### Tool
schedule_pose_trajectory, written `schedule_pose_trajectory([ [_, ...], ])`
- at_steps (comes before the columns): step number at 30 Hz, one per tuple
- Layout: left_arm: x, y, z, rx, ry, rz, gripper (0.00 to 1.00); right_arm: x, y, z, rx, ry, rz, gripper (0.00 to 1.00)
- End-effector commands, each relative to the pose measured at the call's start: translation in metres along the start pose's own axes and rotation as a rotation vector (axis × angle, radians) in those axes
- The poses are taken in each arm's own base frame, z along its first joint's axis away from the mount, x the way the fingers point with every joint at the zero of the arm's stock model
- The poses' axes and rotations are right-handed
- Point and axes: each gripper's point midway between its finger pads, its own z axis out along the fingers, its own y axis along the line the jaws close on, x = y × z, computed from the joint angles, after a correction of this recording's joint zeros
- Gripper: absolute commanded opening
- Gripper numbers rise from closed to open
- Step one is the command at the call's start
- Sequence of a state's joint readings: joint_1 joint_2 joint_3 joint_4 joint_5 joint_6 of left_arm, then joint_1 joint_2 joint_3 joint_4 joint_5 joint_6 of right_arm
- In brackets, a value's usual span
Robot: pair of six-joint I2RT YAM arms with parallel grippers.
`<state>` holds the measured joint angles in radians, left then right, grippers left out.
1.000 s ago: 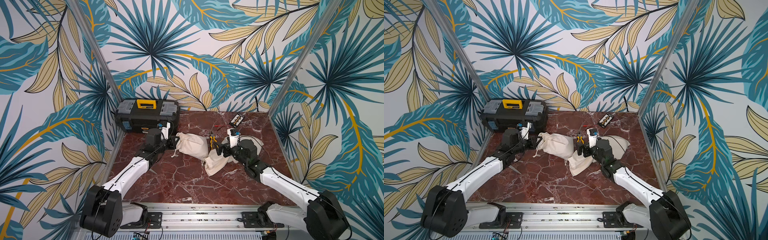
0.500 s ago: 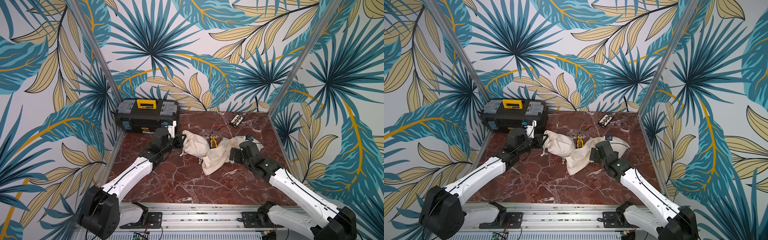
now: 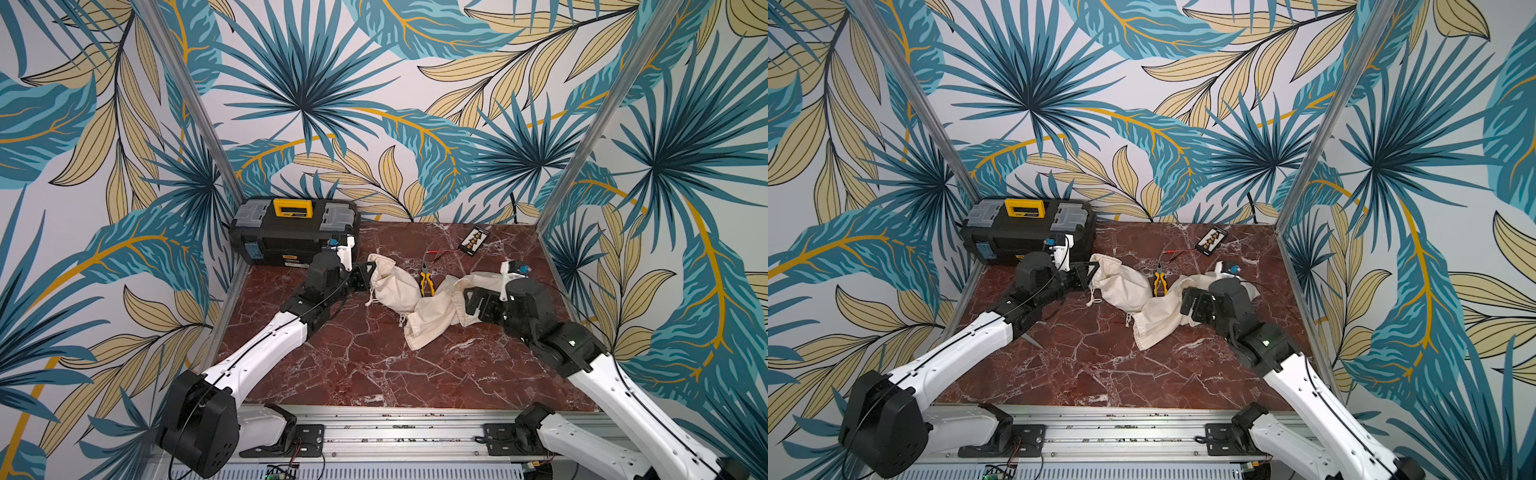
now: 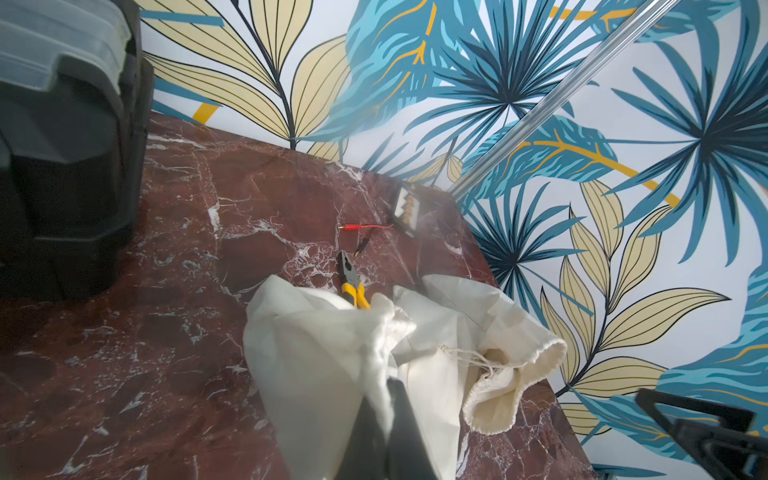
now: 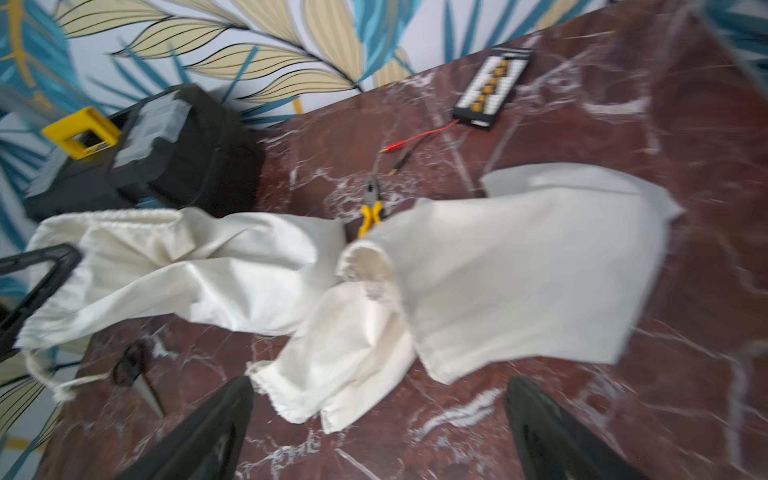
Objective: Close the soil bag
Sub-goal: Pick up the soil bag from the center of the board, then frap the soil bag at the center of the board.
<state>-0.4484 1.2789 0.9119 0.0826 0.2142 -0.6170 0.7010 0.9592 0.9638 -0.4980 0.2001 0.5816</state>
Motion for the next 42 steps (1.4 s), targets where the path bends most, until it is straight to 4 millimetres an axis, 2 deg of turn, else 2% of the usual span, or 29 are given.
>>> schedule_pose_trajectory([
  [1, -0.038, -0.029, -0.007, 0.036, -0.131, 0.005, 0.0, -0.019, 0.097, 0.014, -0.394, -0.086, -0.15, 0.99],
  [3, -0.038, -0.035, -0.006, 0.027, -0.145, 0.006, 0.0, -0.02, 0.126, 0.02, -0.503, -0.085, -0.186, 0.94],
  [4, -0.037, -0.037, -0.006, 0.021, -0.152, 0.005, 0.0, -0.011, 0.144, 0.021, -0.565, -0.065, -0.206, 0.9],
  [6, -0.038, -0.042, -0.004, 0.016, -0.164, 0.001, 0.0, -0.003, 0.162, 0.023, -0.644, -0.046, -0.222, 0.82],
  [11, -0.041, -0.051, -0.001, 0.005, -0.191, 0.001, 0.0, 0.021, 0.189, 0.026, -0.772, 0.019, -0.258, 0.65],
  [14, -0.04, -0.053, 0.003, -0.009, -0.189, 0.006, 0.0, 0.036, 0.195, 0.025, -0.811, 0.048, -0.261, 0.61],
  [16, -0.038, -0.053, 0.006, -0.013, -0.185, 0.007, 0.0, 0.048, 0.194, 0.027, -0.82, 0.065, -0.257, 0.61],
  [18, -0.038, -0.054, 0.007, -0.011, -0.185, 0.007, 0.0, 0.045, 0.198, 0.027, -0.836, 0.041, -0.252, 0.61],
  [24, -0.039, -0.056, 0.007, -0.01, -0.202, -0.001, 0.0, 0.047, 0.197, 0.053, -0.77, 0.044, -0.236, 0.55],
  [28, -0.042, -0.054, 0.003, -0.017, -0.229, -0.005, 0.0, 0.047, 0.191, 0.068, -0.713, 0.029, -0.228, 0.48],
  [30, -0.045, -0.051, -0.001, -0.031, -0.255, -0.012, 0.0, 0.045, 0.189, 0.072, -0.689, 0.014, -0.231, 0.4],
  [32, -0.049, -0.049, -0.005, -0.043, -0.275, -0.009, 0.0, 0.04, 0.187, 0.075, -0.662, -0.005, -0.235, 0.3],
  [36, -0.061, -0.045, -0.016, -0.085, -0.332, 0.009, 0.0, 0.029, 0.181, 0.081, -0.589, -0.043, -0.272, 0.0],
  [38, -0.072, -0.042, -0.028, -0.118, -0.389, 0.033, 0.0, 0.024, 0.173, 0.085, -0.527, -0.052, -0.314, 0.0],
  [41, -0.092, -0.033, -0.056, -0.204, -0.5, 0.07, 0.0, -0.004, 0.153, 0.091, -0.389, -0.124, -0.383, 0.0],
  [42, -0.099, -0.032, -0.068, -0.233, -0.535, 0.085, 0.0, -0.019, 0.149, 0.092, -0.352, -0.155, -0.404, 0.0],
])
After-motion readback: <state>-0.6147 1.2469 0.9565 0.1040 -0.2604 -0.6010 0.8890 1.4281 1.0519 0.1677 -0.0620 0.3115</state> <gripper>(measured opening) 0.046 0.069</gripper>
